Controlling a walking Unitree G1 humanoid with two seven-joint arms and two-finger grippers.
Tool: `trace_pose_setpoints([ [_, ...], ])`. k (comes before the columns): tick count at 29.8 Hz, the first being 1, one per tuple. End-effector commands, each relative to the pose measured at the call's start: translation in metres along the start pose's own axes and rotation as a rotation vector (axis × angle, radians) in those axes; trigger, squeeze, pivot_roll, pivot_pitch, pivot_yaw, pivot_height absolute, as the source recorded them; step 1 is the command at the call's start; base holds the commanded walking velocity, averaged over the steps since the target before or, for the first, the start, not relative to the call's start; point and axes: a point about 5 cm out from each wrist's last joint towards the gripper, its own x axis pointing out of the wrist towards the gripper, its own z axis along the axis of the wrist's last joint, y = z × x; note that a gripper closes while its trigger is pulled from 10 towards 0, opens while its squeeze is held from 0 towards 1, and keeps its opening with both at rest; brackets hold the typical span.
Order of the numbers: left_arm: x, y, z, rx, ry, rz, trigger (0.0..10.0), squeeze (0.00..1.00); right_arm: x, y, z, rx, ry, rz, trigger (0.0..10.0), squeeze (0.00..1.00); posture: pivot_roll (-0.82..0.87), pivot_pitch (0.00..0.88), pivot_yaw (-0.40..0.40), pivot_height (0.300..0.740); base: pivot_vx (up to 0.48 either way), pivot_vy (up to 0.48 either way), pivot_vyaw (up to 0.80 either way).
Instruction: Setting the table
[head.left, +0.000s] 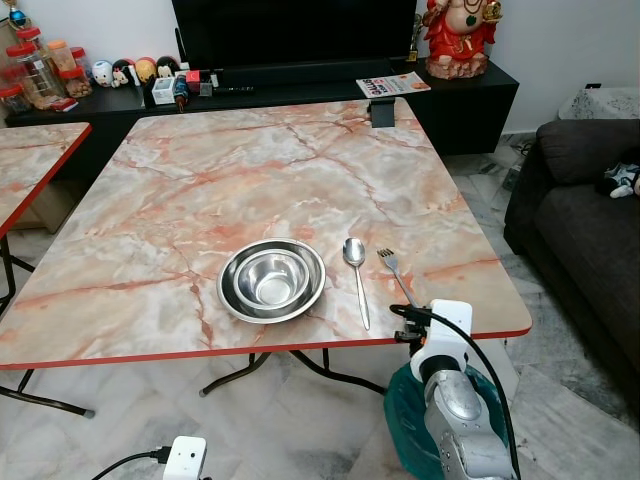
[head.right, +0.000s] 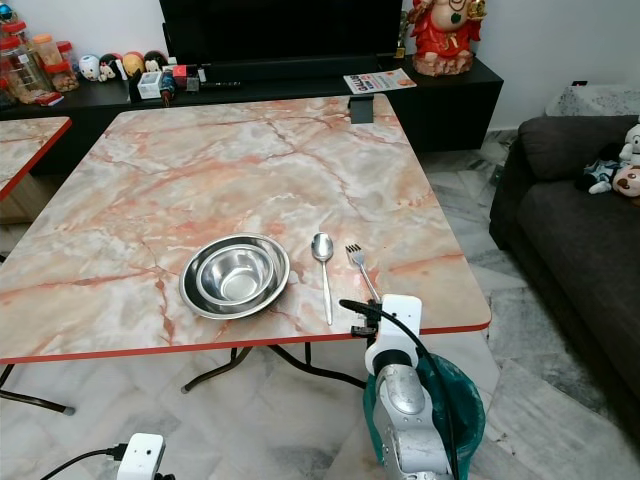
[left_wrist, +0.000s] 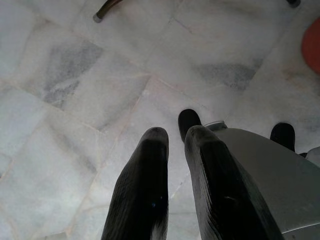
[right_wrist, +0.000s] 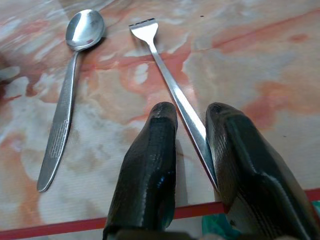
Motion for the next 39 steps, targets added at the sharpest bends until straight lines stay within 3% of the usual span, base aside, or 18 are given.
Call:
trace_pose_setpoints([
  [1, -0.001, 0.004, -0.003, 0.019, 0.025, -0.002, 10.0, 0.0, 0.001, 0.001, 0.0, 0.016, 0.012, -0.007, 10.0, 0.0, 0.0, 0.028, 0.069, 0.74, 0.0, 0.0, 0.0],
  [39, -0.001, 0.002, -0.006, 0.019, 0.036, -0.008, 10.0, 0.0, 0.015, 0.027, 0.01, 0.06, 0.025, 0.082, 10.0, 0.0, 0.02, 0.026, 0.061, 0.74, 0.0, 0.0, 0.0],
])
